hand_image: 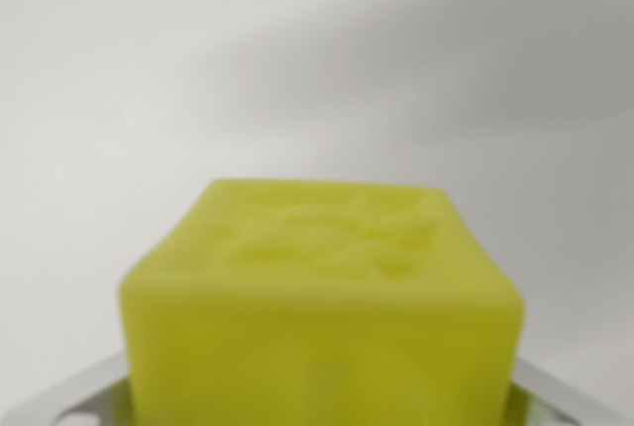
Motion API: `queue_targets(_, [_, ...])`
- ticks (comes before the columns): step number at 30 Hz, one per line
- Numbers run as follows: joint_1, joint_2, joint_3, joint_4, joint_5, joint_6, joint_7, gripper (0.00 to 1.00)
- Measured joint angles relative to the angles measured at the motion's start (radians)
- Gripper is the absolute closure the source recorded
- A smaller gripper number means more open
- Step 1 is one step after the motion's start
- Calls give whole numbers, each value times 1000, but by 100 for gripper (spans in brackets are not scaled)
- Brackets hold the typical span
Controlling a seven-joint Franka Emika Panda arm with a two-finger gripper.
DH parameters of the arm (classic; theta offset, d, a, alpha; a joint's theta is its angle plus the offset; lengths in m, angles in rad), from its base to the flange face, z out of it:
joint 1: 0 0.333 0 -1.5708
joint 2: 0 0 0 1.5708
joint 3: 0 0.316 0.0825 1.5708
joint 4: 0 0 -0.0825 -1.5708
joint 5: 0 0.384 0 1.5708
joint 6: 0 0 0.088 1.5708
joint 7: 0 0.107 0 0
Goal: Pick yellow cube
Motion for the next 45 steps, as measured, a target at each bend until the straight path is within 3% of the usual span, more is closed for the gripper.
queue_targets(45, [0, -207, 0, 77, 1, -284, -1, 100])
